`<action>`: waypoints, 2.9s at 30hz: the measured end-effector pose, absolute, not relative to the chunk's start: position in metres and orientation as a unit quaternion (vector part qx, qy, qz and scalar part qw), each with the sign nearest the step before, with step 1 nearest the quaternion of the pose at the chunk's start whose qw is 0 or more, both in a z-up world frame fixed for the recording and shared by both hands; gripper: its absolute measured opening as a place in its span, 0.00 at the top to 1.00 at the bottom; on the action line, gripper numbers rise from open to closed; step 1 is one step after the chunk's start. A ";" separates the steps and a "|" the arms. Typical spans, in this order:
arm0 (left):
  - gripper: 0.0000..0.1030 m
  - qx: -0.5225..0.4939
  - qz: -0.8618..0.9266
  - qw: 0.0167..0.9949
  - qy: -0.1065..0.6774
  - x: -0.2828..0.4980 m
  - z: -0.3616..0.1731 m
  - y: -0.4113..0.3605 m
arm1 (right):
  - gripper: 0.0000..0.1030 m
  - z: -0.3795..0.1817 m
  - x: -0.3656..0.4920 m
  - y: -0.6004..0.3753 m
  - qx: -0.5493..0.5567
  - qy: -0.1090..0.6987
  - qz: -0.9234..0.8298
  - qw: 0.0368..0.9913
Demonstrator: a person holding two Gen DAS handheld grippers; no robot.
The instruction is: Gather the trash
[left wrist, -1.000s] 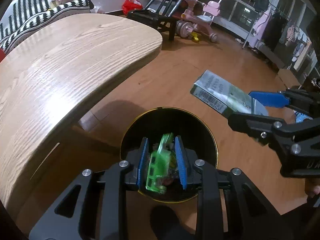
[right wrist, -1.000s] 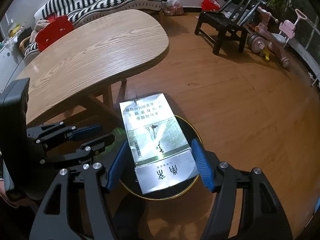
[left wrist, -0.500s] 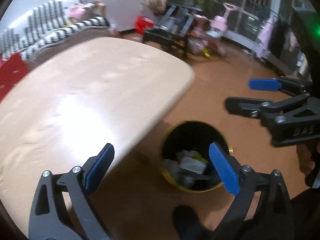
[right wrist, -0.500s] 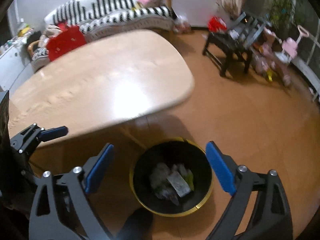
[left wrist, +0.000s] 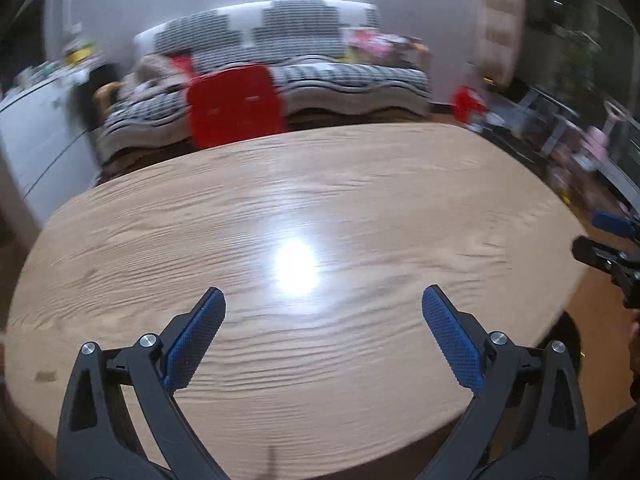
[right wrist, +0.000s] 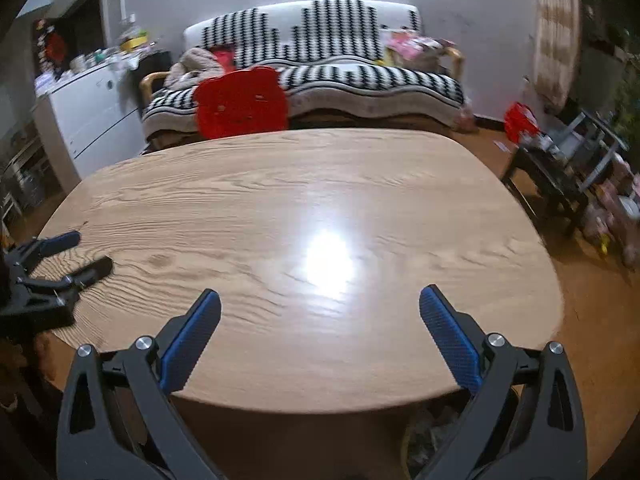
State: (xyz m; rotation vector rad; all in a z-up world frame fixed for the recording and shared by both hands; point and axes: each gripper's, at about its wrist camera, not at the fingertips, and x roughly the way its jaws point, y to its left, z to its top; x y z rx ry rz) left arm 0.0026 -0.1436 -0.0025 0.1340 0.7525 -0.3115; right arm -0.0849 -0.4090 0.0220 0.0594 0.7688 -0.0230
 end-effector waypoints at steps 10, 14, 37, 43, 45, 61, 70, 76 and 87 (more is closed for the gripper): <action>0.07 0.052 -0.061 0.924 0.374 0.027 -0.005 -0.028 | 0.07 0.018 -0.039 -0.314 -0.009 0.377 0.018 0.926; 0.07 0.035 -0.049 0.922 0.383 0.026 -0.011 -0.013 | 0.07 0.014 -0.033 -0.306 0.003 0.378 0.016 0.926; 0.07 0.033 -0.056 0.918 0.392 0.018 -0.016 -0.022 | 0.07 0.001 -0.034 -0.336 0.016 0.391 -0.004 0.920; 0.07 0.029 -0.054 0.916 0.397 0.018 -0.019 -0.019 | 0.07 0.001 -0.036 -0.337 0.018 0.393 -0.002 0.919; 0.07 0.027 -0.052 0.915 0.398 0.018 -0.019 -0.018 | 0.07 0.001 -0.036 -0.337 0.018 0.393 -0.001 0.919; 0.07 0.032 -0.052 0.916 0.397 0.017 -0.018 -0.021 | 0.07 0.002 -0.035 -0.338 0.013 0.396 0.000 0.918; 0.07 0.031 -0.051 0.916 0.397 0.017 -0.018 -0.019 | 0.07 0.003 -0.036 -0.338 0.014 0.394 -0.001 0.919; 0.07 0.030 -0.051 0.915 0.398 0.018 -0.019 -0.019 | 0.07 0.002 -0.037 -0.337 0.013 0.395 0.000 0.919; 0.07 0.028 -0.050 0.914 0.401 0.018 -0.021 -0.019 | 0.07 0.001 -0.035 -0.338 0.014 0.397 0.000 0.918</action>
